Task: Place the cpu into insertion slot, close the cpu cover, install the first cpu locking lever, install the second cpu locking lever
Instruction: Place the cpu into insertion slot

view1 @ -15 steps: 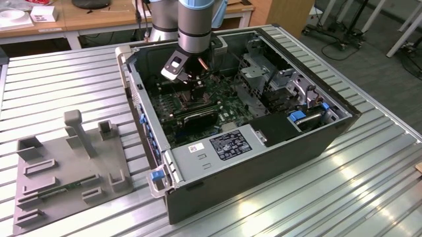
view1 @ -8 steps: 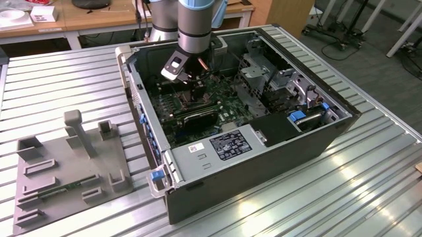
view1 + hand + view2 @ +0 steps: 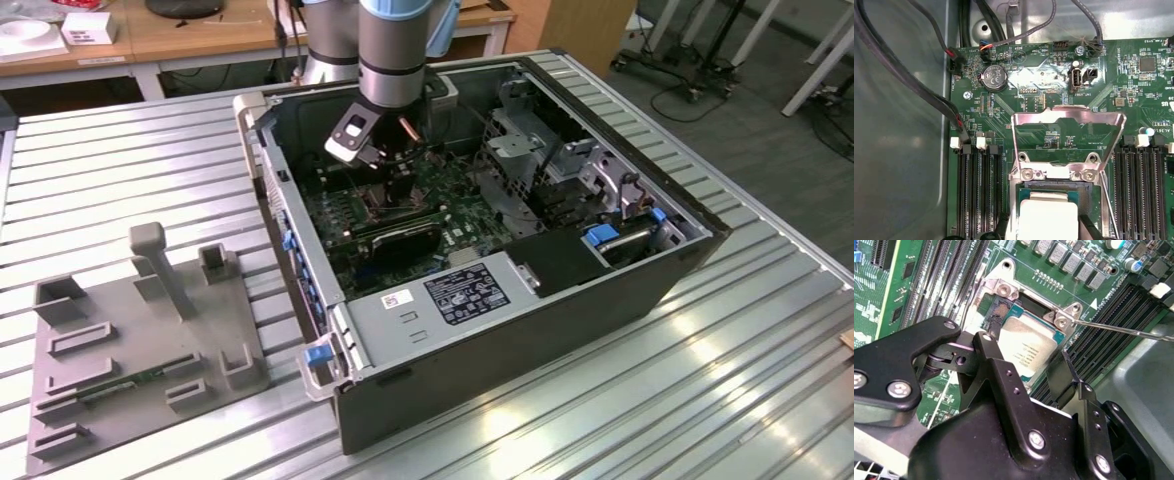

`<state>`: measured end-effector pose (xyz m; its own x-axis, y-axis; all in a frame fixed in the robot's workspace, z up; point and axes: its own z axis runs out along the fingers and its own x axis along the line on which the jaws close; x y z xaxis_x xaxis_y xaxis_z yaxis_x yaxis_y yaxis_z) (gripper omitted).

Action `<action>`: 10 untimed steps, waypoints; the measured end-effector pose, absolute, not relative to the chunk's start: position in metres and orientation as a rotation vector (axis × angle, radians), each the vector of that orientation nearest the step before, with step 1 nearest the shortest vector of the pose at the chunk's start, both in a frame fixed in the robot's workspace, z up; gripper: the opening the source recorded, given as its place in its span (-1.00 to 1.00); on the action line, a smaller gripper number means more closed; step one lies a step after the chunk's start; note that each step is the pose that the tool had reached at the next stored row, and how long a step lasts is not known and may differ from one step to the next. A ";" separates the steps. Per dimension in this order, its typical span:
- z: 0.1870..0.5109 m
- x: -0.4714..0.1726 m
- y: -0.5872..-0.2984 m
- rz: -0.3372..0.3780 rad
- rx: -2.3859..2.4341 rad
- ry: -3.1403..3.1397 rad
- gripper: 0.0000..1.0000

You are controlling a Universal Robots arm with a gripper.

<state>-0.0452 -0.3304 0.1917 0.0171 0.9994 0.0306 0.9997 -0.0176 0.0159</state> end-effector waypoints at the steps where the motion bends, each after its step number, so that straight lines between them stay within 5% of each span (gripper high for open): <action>1: 0.191 -0.045 -0.330 -0.049 -2.234 -2.196 0.26; 10: 0.191 -0.045 -0.330 -0.048 -2.235 -2.196 0.26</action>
<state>-0.0452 -0.3304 0.1907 0.0172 0.9995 0.0273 0.9997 -0.0176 0.0160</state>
